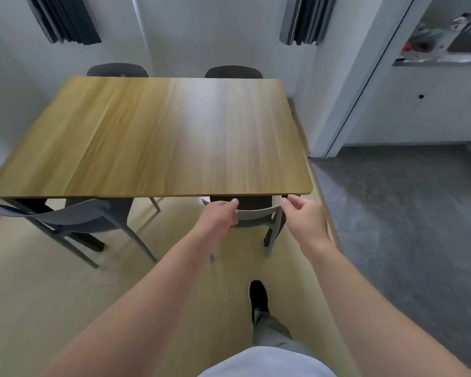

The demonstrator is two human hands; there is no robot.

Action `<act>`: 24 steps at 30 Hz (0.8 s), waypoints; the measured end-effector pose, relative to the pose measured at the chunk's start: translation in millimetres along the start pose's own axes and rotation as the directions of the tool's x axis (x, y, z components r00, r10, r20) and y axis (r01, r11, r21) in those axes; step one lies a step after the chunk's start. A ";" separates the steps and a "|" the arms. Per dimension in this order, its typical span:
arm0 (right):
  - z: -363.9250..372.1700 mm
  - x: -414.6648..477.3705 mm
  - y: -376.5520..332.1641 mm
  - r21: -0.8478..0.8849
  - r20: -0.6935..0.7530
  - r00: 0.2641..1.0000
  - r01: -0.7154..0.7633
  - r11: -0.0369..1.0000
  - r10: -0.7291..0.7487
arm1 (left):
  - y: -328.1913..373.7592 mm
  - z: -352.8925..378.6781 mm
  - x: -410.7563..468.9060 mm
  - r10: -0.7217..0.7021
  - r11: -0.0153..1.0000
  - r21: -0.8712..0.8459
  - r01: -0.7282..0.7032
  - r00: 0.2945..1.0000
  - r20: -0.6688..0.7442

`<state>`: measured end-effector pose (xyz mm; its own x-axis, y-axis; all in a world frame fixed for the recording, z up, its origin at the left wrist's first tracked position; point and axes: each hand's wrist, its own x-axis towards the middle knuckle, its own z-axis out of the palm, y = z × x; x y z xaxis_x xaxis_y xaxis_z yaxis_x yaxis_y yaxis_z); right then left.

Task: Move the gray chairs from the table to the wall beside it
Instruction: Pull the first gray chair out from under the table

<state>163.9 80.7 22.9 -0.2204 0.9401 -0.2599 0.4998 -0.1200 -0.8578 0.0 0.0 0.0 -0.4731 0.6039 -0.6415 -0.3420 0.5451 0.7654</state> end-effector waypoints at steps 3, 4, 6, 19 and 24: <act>14.1 47.8 11.1 0.111 -0.060 0.969 -0.232 0.967 0.239 | 7.4 12.1 38.1 -0.188 0.970 -0.157 0.183 0.982 -0.015; 20.4 61.0 13.8 0.173 -0.051 0.936 -0.335 0.926 0.348 | 8.8 13.6 50.6 -0.228 0.957 -0.190 0.218 0.973 -0.032; 30.6 90.8 18.8 0.268 -0.001 0.868 -0.479 0.836 0.497 | 12.2 17.7 75.2 -0.323 0.919 -0.263 0.294 0.944 -0.073; 68.7 242.4 84.8 0.507 0.397 0.498 -0.819 0.268 0.771 | 4.0 19.3 202.7 -0.536 0.580 -0.753 0.311 0.841 -0.066; 75.4 266.4 108.9 0.425 0.369 0.448 -0.861 0.281 0.814 | -7.8 17.4 229.7 -0.600 0.597 -0.733 0.326 0.787 -0.139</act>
<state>96.4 294.0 -173.3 -0.0008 0.2061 -0.9785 -0.0253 -0.9782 -0.2060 -91.9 144.5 -154.2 -0.2802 0.0673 -0.9576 -0.9534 0.0966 0.2858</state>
